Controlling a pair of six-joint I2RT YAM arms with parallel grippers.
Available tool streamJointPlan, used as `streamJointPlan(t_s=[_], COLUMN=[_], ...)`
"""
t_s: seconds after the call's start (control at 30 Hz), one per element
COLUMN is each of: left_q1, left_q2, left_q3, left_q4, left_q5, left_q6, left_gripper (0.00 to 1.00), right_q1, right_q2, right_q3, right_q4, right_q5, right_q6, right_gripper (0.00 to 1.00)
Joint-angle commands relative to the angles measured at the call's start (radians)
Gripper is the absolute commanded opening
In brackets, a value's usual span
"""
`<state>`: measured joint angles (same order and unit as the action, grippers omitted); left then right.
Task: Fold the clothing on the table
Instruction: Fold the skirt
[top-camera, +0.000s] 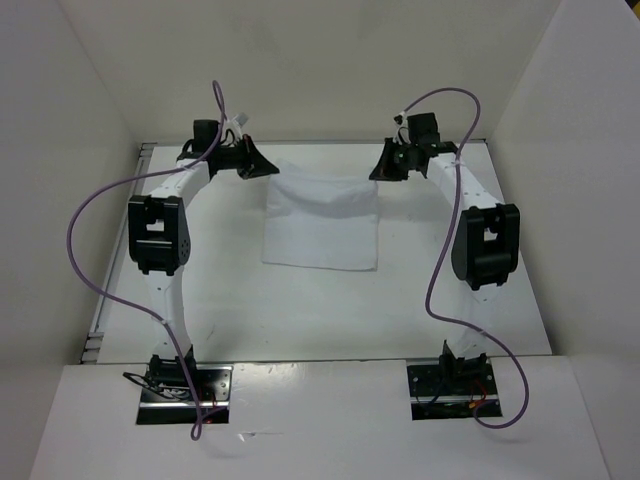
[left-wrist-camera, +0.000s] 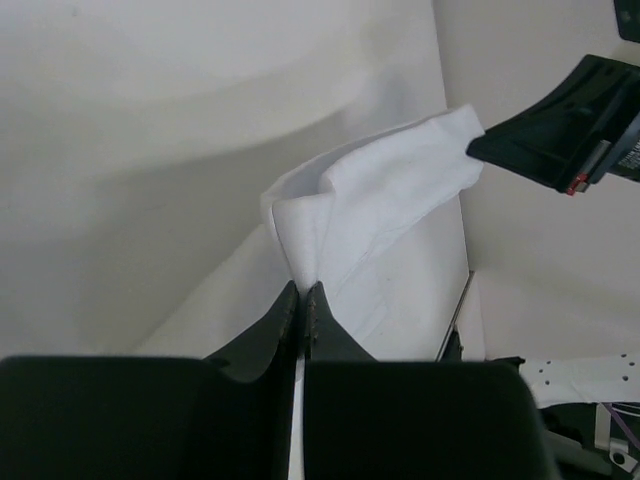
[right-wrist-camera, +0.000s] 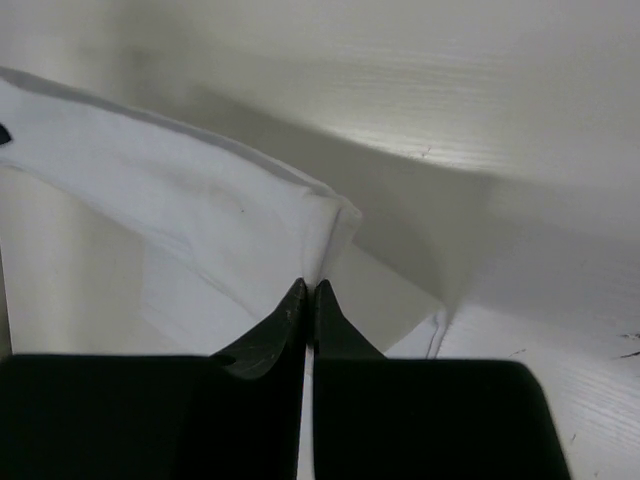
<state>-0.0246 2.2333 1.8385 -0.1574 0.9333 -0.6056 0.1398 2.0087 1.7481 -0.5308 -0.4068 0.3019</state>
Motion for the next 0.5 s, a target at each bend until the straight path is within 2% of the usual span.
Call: streamJointPlan(t_s=[0.0,0.2,0.33,0.47], left_q1=[0.005,0.005,0.005,-0.005], left_q2=[-0.049,-0.121,-0.161,-0.184], left_q3=[-0.07,-0.31,-0.412,-0.441], left_q4=[0.001,0.065,0.078,0.064], left_q5=[-0.014,-0.034,-0.043,-0.044], left_q6=[0.036,0.046,0.055,0.064], left_gripper=[0.0,0.0,0.0,0.0], right_q1=[0.027,0.037,0.037,0.046], right_q2=[-0.109,-0.195,-0.218,-0.219], right_q3=[-0.074,-0.26,-0.355,-0.377], right_q4=[0.012,0.034,0.034,0.025], right_q5=[0.013,0.045,0.055,0.08], right_q6=[-0.021,-0.021,-0.021,-0.021], right_gripper=[0.0,0.0,0.0,0.0])
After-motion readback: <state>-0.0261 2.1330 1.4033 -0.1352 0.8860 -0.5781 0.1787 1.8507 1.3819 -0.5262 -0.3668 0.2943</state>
